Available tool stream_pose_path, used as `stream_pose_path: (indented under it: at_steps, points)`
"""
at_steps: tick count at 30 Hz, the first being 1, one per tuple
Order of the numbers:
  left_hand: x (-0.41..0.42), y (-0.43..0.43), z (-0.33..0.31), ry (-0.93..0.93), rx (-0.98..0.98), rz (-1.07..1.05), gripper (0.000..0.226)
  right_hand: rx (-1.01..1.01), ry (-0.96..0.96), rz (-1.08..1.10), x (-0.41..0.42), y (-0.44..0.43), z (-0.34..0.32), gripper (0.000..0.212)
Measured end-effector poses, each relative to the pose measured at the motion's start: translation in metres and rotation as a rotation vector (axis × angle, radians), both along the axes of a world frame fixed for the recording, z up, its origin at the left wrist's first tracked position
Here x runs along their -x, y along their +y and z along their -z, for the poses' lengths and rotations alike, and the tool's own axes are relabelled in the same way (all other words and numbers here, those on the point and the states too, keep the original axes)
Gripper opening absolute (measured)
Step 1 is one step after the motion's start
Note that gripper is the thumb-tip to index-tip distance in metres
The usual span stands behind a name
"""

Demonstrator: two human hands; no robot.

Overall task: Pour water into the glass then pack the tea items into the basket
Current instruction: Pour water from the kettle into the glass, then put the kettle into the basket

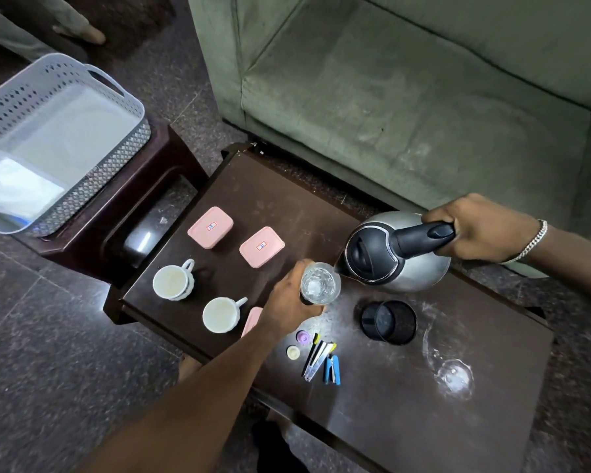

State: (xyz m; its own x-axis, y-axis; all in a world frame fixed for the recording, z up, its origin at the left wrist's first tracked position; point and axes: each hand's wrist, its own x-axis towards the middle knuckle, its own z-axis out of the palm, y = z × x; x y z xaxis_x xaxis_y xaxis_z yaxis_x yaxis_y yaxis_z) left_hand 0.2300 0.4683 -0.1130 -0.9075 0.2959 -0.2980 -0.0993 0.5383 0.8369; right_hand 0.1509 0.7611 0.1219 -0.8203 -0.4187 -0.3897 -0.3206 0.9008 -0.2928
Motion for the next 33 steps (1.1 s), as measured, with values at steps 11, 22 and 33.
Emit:
stream_pose_path:
  at_steps: [11,22,33]
  points:
    - [-0.002,-0.001,-0.001,-0.057,-0.053,-0.026,0.128,0.097,0.058,0.223,-0.013,0.012,0.021,0.021]
    - [0.026,-0.025,-0.052,-0.025,-0.263,-0.155,0.132,0.240,0.134,0.469,-0.004,-0.006,0.015,0.022]
    - [0.089,-0.071,-0.108,0.057,-0.337,-0.172,0.128,0.409,0.141,0.543,0.024,-0.082,-0.001,0.017]
